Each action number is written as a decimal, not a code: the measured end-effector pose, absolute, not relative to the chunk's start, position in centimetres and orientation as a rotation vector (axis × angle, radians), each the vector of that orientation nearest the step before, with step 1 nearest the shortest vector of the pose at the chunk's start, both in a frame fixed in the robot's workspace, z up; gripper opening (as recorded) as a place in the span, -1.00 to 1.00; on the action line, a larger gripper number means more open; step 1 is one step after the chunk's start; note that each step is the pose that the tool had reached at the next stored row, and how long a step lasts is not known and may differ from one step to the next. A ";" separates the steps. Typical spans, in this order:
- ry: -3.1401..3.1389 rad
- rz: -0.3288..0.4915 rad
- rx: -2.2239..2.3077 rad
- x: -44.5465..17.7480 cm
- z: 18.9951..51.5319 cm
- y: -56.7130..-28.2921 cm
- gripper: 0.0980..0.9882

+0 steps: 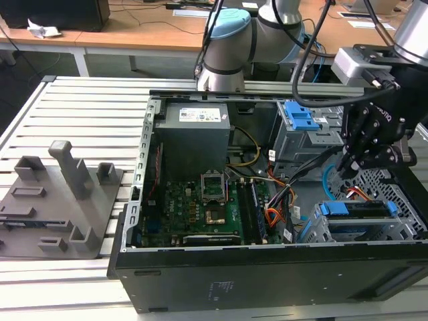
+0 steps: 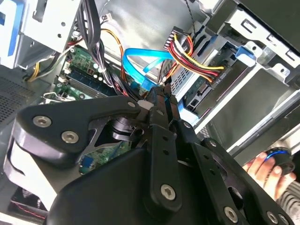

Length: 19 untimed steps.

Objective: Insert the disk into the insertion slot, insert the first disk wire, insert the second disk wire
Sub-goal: 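Insert the second disk wire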

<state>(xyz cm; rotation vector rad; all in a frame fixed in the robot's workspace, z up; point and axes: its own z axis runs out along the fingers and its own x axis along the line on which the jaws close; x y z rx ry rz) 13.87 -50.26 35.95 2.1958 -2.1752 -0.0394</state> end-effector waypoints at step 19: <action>-2.253 -0.069 2.142 14.0 35.2 -53.2 -0.86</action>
